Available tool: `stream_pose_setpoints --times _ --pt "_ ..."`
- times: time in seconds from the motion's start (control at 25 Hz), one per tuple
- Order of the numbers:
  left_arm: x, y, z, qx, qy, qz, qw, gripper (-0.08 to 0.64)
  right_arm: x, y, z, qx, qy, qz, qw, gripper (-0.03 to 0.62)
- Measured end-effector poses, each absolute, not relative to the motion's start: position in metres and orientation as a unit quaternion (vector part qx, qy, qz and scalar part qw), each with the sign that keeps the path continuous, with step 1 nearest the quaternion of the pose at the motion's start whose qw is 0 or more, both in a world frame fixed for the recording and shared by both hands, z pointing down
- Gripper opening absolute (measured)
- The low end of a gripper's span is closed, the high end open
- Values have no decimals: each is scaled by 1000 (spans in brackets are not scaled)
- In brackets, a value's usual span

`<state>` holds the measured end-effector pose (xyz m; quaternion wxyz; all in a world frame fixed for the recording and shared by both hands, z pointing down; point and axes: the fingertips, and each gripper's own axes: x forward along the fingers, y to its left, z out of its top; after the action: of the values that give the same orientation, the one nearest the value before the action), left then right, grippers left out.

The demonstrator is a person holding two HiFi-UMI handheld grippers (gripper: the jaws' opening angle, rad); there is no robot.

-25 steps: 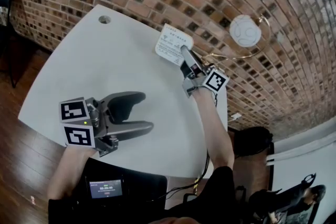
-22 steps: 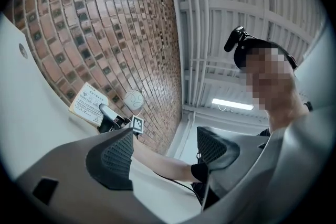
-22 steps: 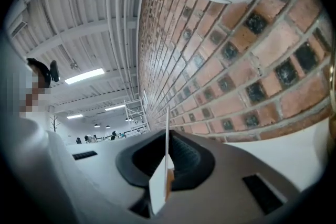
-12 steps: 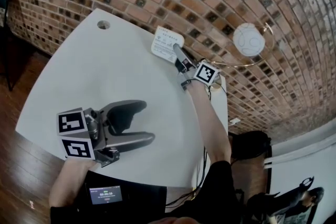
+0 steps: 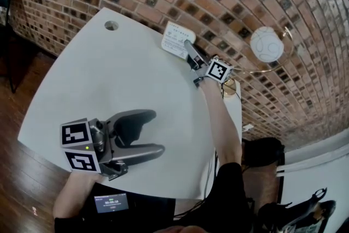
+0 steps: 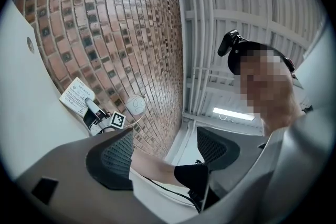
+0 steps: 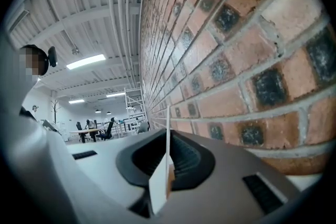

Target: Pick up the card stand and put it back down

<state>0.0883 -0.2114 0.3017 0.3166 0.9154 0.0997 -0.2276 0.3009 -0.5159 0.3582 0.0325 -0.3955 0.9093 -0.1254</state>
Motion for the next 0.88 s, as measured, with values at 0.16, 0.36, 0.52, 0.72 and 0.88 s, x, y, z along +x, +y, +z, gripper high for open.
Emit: stream_pose_setpoints --times 0.16,0.36,0.52,0.72,0.88 --pt "86 -214 302 911 97 -234 325 373 312 -520 359 -391 914 -111 15 26" --pt "85 -215 302 911 95 -234 326 373 317 -521 374 -390 914 -108 -37 43" --pt "85 -216 302 910 92 -235 329 373 321 -523 378 -395 911 -109 -50 46" --pt "84 -218 303 909 90 -235 333 373 334 -530 389 -410 902 -121 -59 58" --pt "84 -218 302 908 90 -235 334 373 343 -537 396 -424 893 -131 -70 66"
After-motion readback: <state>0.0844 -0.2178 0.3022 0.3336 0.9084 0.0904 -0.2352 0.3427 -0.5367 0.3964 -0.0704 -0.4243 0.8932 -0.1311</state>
